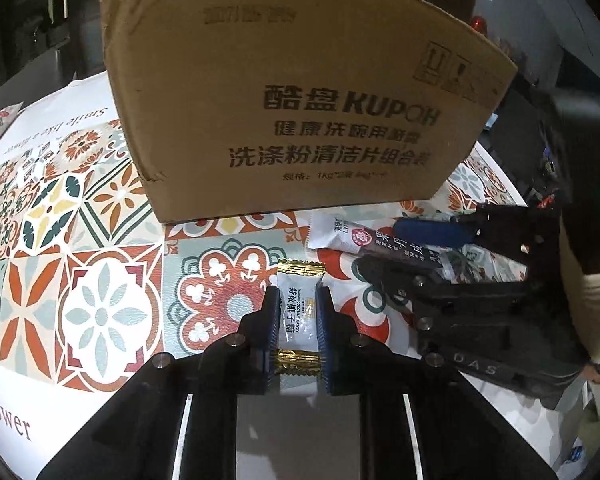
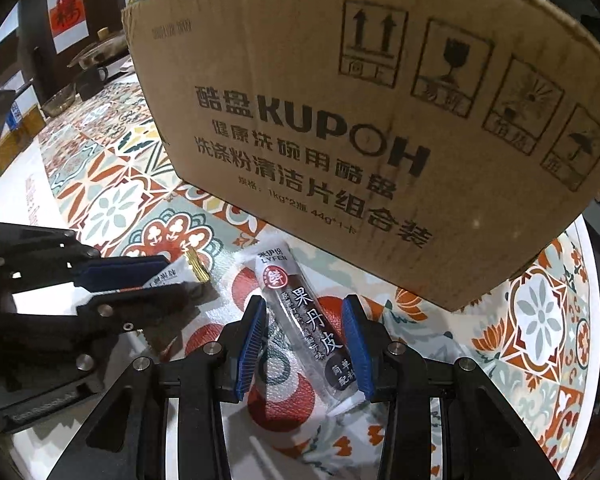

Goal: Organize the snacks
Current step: 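Grasp the white stick packet with the right tool while the left tool grasps the gold-ended candy, then carry both snacks over the box and open both tools to release them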

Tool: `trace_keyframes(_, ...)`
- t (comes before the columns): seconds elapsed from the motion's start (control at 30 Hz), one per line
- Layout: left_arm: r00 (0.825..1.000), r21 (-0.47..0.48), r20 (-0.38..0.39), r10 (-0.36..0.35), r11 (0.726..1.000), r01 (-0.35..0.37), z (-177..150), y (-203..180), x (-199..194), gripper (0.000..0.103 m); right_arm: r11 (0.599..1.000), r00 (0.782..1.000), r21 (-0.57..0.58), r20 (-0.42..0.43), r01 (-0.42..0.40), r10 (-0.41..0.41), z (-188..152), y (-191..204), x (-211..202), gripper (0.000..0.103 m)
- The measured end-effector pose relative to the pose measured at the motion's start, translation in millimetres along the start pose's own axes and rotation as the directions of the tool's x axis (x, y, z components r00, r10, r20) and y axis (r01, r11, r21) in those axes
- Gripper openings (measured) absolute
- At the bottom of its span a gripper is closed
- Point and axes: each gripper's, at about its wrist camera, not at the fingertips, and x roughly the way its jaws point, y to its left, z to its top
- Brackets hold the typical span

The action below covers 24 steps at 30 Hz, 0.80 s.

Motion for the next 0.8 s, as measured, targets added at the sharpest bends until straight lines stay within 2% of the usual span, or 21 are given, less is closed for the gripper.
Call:
trace_keyframes(0.07, 1.0, -0.01, 0.003, -0.001, 1.0, 0.001, 0, 2, -2, 0.019, 1.0, 1.0, 0.013, -0.007, -0.004, 0.004, -1, -1, 2, 0.04)
trace_keyframes(0.1, 1.0, -0.016, 0.001, 0.0, 1.0, 0.0, -1, 2, -2, 0.019, 1.0, 1.0, 0.02, -0.007, -0.002, 0.002, -1, -1, 2, 0.037)
trace_keyframes(0.13, 1.0, -0.024, 0.0, -0.001, 1.0, 0.001, -1, 5, -3, 0.019, 1.0, 1.0, 0.029, -0.007, 0.001, -0.001, -1, -1, 2, 0.027)
trace_keyframes(0.23, 1.0, -0.04, 0.001, -0.003, 0.999, 0.003, -2, 8, -7, 0.019, 0.999, 1.0, 0.053, -0.016, -0.004, 0.005, -2, -4, -1, 0.021)
trace_keyframes(0.5, 1.0, -0.041, 0.028, 0.001, 0.999, 0.0, -8, 5, -34, 0.019, 0.984, 0.999, 0.176, 0.029, 0.019, -0.024, -21, 1, -30, 0.02)
trace_keyframes(0.63, 0.999, -0.033, 0.044, -0.008, 0.999, 0.01, -12, 1, -56, 0.019, 0.952, 0.998, 0.305, 0.066, -0.018, -0.002, -37, 1, -49, 0.02)
trace_keyframes(0.8, 0.998, -0.031, 0.07, -0.005, 1.0, 0.007, -12, -1, -87, 0.019, 0.935, 0.995, 0.355, 0.094, -0.016, -0.018, -46, 9, -72, 0.02)
